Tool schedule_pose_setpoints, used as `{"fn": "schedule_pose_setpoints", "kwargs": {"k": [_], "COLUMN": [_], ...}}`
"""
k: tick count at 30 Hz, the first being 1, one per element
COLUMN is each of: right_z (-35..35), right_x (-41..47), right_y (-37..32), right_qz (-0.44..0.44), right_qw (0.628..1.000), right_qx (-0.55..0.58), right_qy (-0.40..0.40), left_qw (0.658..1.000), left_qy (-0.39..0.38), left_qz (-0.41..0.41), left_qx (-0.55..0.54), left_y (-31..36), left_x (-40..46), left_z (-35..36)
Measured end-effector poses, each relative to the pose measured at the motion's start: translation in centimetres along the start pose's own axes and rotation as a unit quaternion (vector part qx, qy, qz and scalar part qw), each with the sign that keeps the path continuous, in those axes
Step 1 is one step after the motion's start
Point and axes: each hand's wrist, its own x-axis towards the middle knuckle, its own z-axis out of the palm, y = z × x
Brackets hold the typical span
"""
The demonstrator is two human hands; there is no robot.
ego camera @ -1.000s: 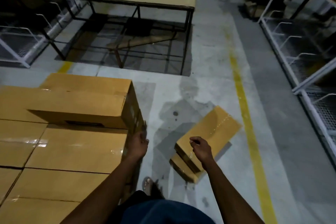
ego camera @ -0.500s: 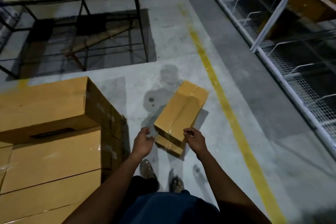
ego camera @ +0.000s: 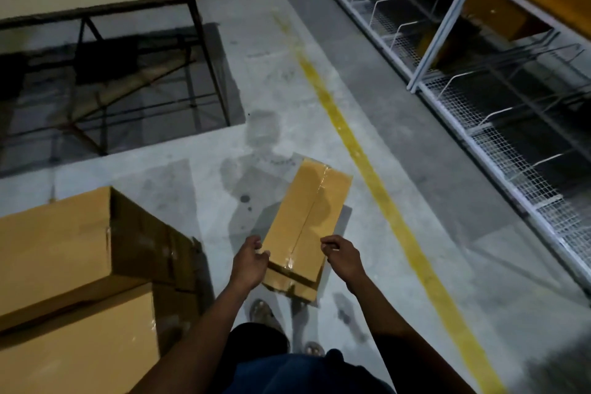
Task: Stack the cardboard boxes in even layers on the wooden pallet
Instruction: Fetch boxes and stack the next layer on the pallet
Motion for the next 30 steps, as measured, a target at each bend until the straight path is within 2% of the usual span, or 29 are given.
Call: {"fn": "schedule_pose_setpoints", "kwargs": {"k": [9, 14, 19, 24, 30], "right_z": [0.8, 0.1, -1.0, -0.6, 2.6], "right_x": [5.9, 7.4, 10.4, 15.7, 22.9], "right_y": [-3.7, -3.1, -1.1, 3.3, 9.3], "right_qz": [0.025, 0.034, 0.047, 0.0, 0.099], "right_qw": [0.999, 0.999, 0.999, 0.998, 0.994], "right_qx": [0.028, 0.019, 0.008, -0.067, -0.037], "right_qy": [0.022, -0.001, -0.004, 0.006, 0.003], "left_qw": [1.0, 1.0, 1.0, 0.999, 0.994], "left_qy": [-0.017, -0.019, -0.012, -0.018, -0.065], "left_qz": [0.02, 0.01, -0.005, -0.014, -0.026], "left_qx": [0.006, 0.014, 0.027, 0.042, 0.081], "left_y": [2.7, 3.7, 4.3, 2.1, -3.6], "left_x": [7.6, 10.2, 12.2, 16.2, 23.3], "left_z": [-2.9, -2.1, 0.4, 5.1, 11.3]}}
